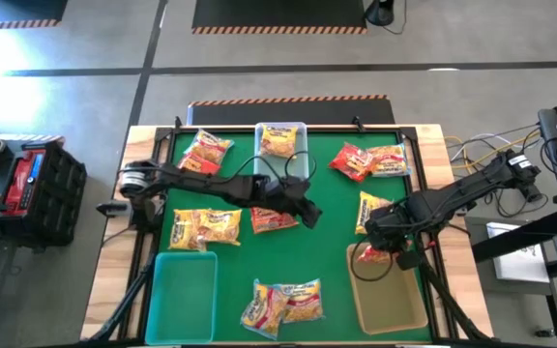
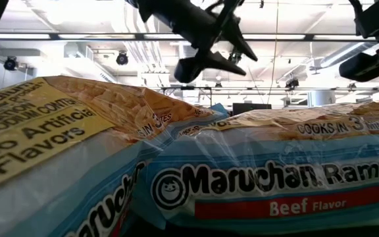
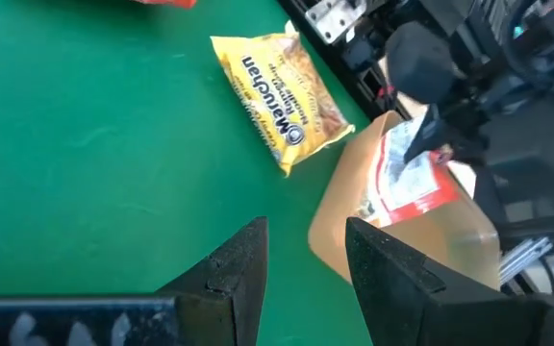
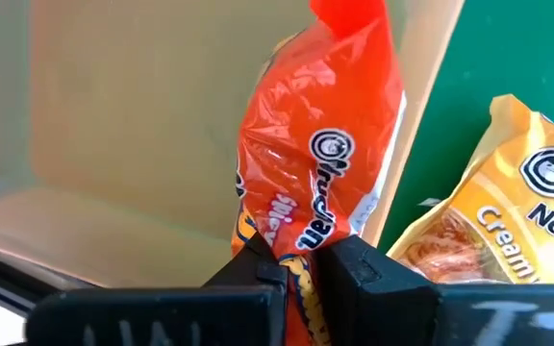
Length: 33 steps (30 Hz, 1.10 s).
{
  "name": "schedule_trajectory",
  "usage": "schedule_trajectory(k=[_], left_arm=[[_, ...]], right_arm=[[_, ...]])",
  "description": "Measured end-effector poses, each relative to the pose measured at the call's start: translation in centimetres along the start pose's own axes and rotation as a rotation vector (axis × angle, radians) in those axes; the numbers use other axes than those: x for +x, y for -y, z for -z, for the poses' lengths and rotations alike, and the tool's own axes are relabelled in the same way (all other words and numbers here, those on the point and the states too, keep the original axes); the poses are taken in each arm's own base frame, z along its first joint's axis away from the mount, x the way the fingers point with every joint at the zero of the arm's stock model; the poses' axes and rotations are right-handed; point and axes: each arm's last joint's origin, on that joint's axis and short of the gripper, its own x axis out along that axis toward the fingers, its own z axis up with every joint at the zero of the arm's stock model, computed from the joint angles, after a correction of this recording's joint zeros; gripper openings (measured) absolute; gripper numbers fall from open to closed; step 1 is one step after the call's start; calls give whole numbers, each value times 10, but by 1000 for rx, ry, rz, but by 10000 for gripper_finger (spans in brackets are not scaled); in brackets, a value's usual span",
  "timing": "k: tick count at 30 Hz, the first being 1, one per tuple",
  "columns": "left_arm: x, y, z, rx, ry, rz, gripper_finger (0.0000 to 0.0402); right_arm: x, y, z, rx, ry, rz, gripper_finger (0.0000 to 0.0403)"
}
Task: Sort Maruchan noodles
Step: Put the orange noodle pack into the orange bin, then put the blue noodle pack into the blue bin
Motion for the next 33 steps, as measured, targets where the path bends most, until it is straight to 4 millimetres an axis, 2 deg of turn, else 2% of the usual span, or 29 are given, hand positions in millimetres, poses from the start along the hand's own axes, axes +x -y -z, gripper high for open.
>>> schedule_trajectory(k=[11,14,20,24,33], left_arm=[[-6,22,25,-75,72,-34,125],[-6,25,29,-87,71,-31,125],[-7,26,31,-114,97,-49,125],[-7,23,31,-121,105,-86,125],[-8,7,33,-122,28,-211,125]], right_arm=[[0,1,2,-27,-6,32,105],[-2,1,8,-1,-67,38,116],[-21,-4,11,50,-140,41,110],[-37,-8,7,63,-123,75,102],[-80,-12,-16,39,113,323,81]])
